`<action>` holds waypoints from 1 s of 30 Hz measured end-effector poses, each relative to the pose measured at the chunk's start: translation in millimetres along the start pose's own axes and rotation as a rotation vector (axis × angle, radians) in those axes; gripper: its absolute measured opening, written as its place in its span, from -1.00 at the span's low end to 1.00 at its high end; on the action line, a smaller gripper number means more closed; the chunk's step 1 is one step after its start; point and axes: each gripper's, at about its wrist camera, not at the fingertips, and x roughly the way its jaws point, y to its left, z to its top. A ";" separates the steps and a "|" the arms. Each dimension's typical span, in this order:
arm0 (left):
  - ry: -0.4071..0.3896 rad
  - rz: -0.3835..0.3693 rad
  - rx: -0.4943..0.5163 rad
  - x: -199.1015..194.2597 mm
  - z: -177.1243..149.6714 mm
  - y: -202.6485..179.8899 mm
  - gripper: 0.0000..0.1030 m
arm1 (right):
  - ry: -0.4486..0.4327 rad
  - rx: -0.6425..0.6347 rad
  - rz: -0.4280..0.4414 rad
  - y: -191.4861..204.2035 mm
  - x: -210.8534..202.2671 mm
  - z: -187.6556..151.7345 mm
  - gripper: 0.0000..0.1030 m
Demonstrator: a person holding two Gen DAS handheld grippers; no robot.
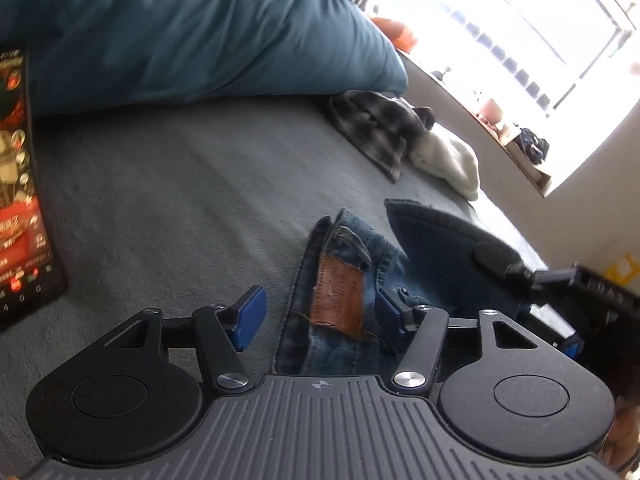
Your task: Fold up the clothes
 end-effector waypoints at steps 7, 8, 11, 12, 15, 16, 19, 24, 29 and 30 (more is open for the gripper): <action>0.009 -0.036 -0.083 -3.2 1.8 11.3 0.12 | 0.003 -0.087 -0.028 17.6 9.9 -9.7 -0.77; 0.005 -0.041 -0.088 -4.2 2.7 11.8 0.12 | 0.003 -0.104 -0.031 20.9 11.9 -10.7 -0.77; -0.007 -0.043 -0.087 -7.6 6.5 12.3 0.12 | 0.029 -0.193 -0.075 29.1 25.2 -21.1 -0.77; -0.009 -0.042 -0.086 -8.7 8.0 12.7 0.12 | 0.047 -0.239 -0.102 30.7 30.2 -27.5 -0.77; -0.010 -0.042 -0.081 -12.3 10.3 14.4 0.12 | 0.101 -0.377 -0.183 35.6 45.4 -46.8 -0.71; -0.008 -0.042 -0.078 -12.9 10.7 15.1 0.12 | 0.119 -0.423 -0.210 37.3 50.5 -53.2 -0.68; 0.000 -0.046 -0.086 -12.2 10.5 18.6 0.12 | 0.153 -0.550 -0.258 44.5 58.9 -69.3 -0.30; -0.001 -0.060 -0.087 -12.6 10.9 20.7 0.12 | 0.203 -0.656 -0.201 58.2 45.8 -78.1 0.20; 0.003 -0.071 -0.012 -13.5 8.8 13.2 0.12 | 0.257 -0.713 -0.164 59.6 19.0 -80.4 0.20; -0.001 -0.073 0.011 -13.9 7.5 10.2 0.12 | 0.260 -0.703 -0.165 56.9 10.1 -78.2 0.18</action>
